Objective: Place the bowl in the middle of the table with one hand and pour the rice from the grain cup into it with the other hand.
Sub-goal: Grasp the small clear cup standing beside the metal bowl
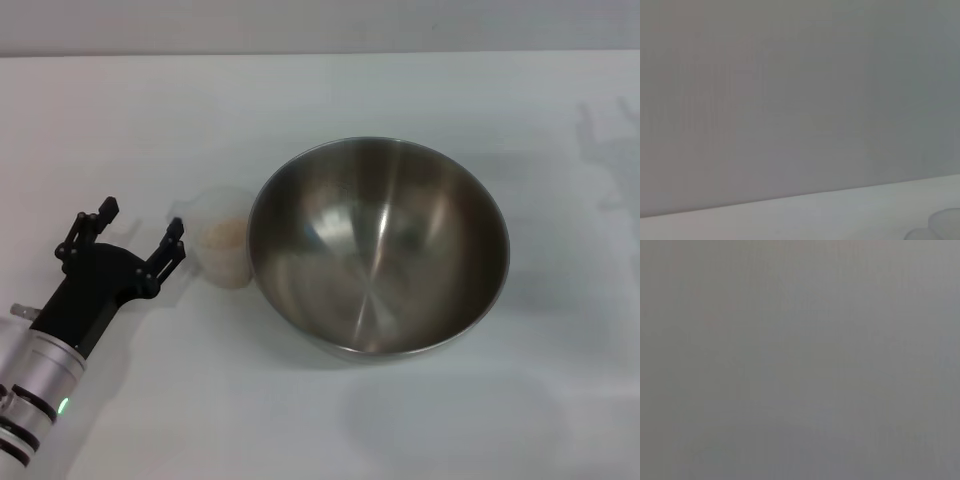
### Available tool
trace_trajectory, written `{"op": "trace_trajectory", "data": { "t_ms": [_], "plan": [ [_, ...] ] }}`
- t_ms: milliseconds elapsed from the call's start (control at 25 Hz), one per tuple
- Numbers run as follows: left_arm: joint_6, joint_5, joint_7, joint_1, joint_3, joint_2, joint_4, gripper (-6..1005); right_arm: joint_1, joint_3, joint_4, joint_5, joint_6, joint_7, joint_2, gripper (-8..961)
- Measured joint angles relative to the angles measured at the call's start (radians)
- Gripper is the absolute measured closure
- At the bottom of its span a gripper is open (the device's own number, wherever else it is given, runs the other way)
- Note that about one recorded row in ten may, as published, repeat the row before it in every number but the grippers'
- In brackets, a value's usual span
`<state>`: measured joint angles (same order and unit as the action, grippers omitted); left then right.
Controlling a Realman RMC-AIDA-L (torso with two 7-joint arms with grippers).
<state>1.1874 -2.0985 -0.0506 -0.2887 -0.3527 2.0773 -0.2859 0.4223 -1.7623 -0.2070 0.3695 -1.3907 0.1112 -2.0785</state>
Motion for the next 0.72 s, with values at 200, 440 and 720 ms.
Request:
{"op": "trace_trajectory", "data": {
  "t_ms": [200, 440, 720],
  "plan": [
    [-0.018, -0.002, 0.001, -0.017, -0.005, -0.001, 0.001, 172, 0.001, 0.000, 0.000, 0.003, 0.012, 0.002, 0.000, 446],
    [-0.033, -0.001, 0.002, -0.034, -0.005, -0.001, 0.001, 172, 0.002, 0.000, 0.000, 0.003, 0.014, 0.002, 0.000, 446],
    [-0.066, 0.000, 0.002, -0.048, -0.027, 0.001, 0.002, 172, 0.009, 0.000, 0.000, 0.005, 0.025, 0.002, 0.000, 446]
  ]
}}
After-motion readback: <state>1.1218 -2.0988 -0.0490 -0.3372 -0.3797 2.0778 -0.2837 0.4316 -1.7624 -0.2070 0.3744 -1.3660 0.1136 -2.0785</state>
